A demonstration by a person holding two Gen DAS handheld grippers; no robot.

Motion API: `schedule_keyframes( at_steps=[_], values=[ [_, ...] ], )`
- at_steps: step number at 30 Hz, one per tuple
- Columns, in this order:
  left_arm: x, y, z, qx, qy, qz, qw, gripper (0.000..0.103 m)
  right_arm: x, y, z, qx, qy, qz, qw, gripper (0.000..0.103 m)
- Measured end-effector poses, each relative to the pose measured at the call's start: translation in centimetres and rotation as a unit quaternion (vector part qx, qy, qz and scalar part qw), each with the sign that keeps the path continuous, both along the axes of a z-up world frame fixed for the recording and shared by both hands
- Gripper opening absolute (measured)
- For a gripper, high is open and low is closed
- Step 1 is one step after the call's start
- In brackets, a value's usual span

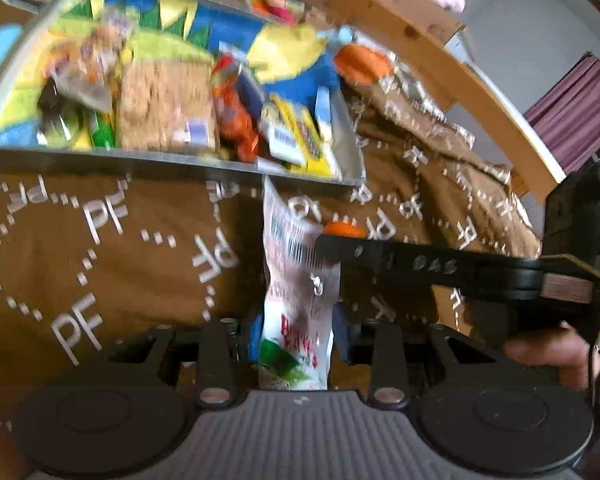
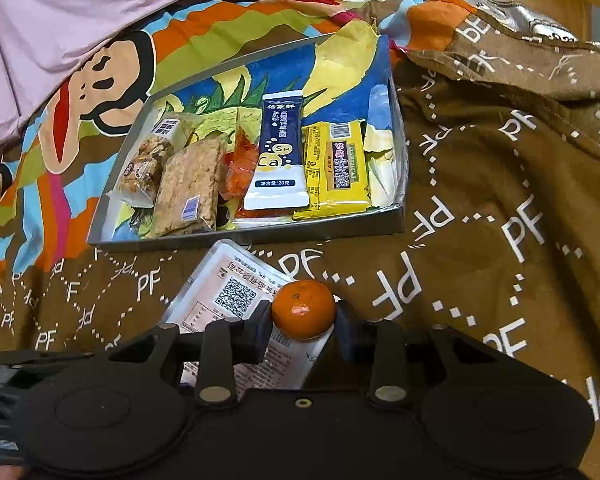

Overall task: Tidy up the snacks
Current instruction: 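Carry the tangerine with the right tool while the left tool lifts the tofu packet over the tray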

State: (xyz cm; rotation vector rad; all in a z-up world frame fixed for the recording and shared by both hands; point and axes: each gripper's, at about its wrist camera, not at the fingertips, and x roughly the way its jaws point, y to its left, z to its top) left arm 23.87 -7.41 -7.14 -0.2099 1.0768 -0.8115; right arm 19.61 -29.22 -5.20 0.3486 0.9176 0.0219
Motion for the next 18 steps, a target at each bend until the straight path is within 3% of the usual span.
schedule_keyframes(
  at_steps=[2,4,5,10,15,18],
  values=[
    [0.0,-0.2,-0.4,0.009,0.008,0.004,0.9999,0.037,-0.2,-0.1,0.1,0.000,-0.001,-0.002,1.000,0.036],
    [-0.1,-0.5,-0.5,0.036,-0.004,0.009,0.9993,0.025,-0.2,-0.3,0.2,0.002,-0.001,-0.005,1.000,0.036],
    [0.0,-0.6,-0.5,0.044,-0.001,0.012,0.9989,0.025,-0.2,-0.3,0.2,0.002,-0.001,-0.006,1.000,0.036],
    [0.0,-0.1,0.4,0.030,0.014,0.031,0.9990,0.015,-0.1,-0.3,0.2,0.003,-0.004,-0.007,1.000,0.036],
    [-0.5,-0.2,1.2,0.045,0.008,0.032,0.9984,0.013,-0.3,-0.2,1.0,-0.003,-0.025,-0.005,1.000,0.036],
    [-1.2,-1.1,1.3,0.069,-0.018,0.003,0.9974,0.016,-0.2,-0.2,1.2,-0.003,-0.029,-0.004,1.000,0.036]
  ],
)
